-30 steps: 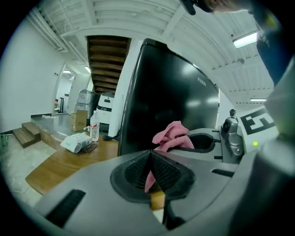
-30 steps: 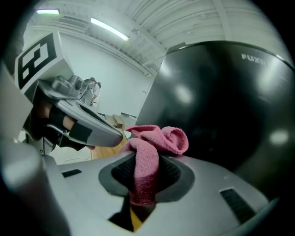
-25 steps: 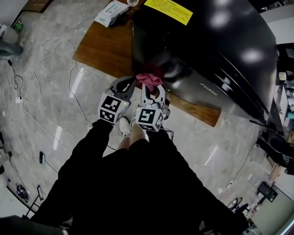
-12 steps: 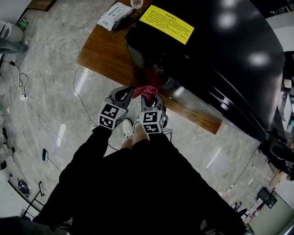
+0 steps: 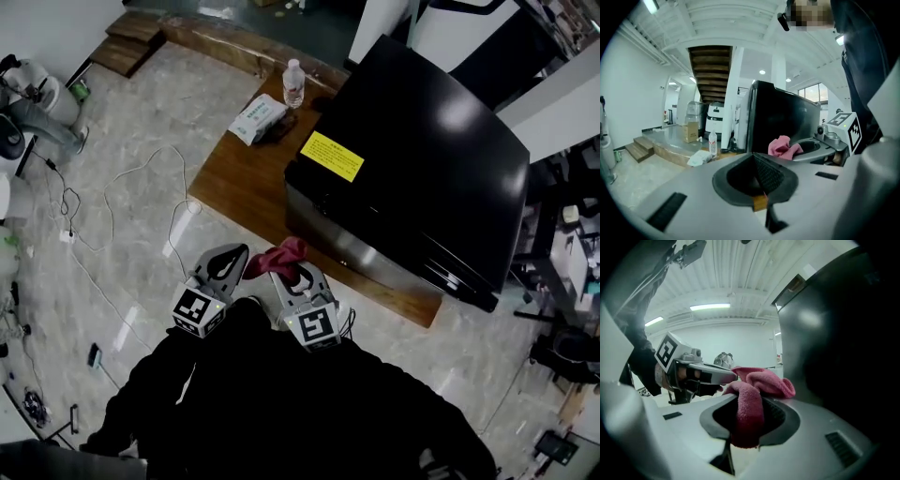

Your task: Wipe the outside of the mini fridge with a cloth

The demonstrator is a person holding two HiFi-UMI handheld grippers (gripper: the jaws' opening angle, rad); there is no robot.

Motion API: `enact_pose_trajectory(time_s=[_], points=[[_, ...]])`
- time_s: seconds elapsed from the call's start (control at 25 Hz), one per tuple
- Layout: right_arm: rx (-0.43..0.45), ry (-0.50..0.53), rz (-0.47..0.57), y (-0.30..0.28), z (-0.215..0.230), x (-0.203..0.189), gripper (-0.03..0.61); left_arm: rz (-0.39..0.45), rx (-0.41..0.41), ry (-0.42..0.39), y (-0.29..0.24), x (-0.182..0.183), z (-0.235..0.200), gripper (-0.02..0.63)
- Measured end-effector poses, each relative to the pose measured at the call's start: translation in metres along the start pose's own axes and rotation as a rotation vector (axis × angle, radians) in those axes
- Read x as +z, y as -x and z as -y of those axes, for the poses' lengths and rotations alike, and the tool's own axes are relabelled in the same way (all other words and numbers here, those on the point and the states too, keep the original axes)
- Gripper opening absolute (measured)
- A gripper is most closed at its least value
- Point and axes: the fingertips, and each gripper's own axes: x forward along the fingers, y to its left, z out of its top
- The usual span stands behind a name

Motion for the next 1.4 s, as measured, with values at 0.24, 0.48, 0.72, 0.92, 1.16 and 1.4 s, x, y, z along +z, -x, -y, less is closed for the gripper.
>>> enact_pose_trajectory(time_s=[0.24,0.48,0.72,0.92,1.16,1.4], points=[[0.033,-0.016,0.096,-0.035,-0.016,0.063,0.104,0.119,0.020,-0.026,0.004,0.067,-0.066,0.006],[-0.035,-0.073,0.149,-0.106,-0.008,0.102,0.098,0.145,-0.115,-0.094,-0.028,0.101,-0.144,0.006],[-0.261,-0.140,0.295,-0.174,0.025,0.168,0.097,0.175,-0.336,-0.162,-0.058,0.148,-0.217,0.006],[-0.520,-0.314,0.477,-0.189,0.072,0.214,0.097,0.225,-0.500,-0.202,-0.081,0.197,-0.255,0.006],[-0.810,-0.542,0.734,-0.149,0.107,0.232,0.097,0.285,-0.714,-0.245,-0.101,0.236,-0.230,0.006],[-0.906,-0.737,0.978,-0.109,0.135,0.240,0.097,0.322,-0.813,-0.251,-0.117,0.268,-0.192,0.006]])
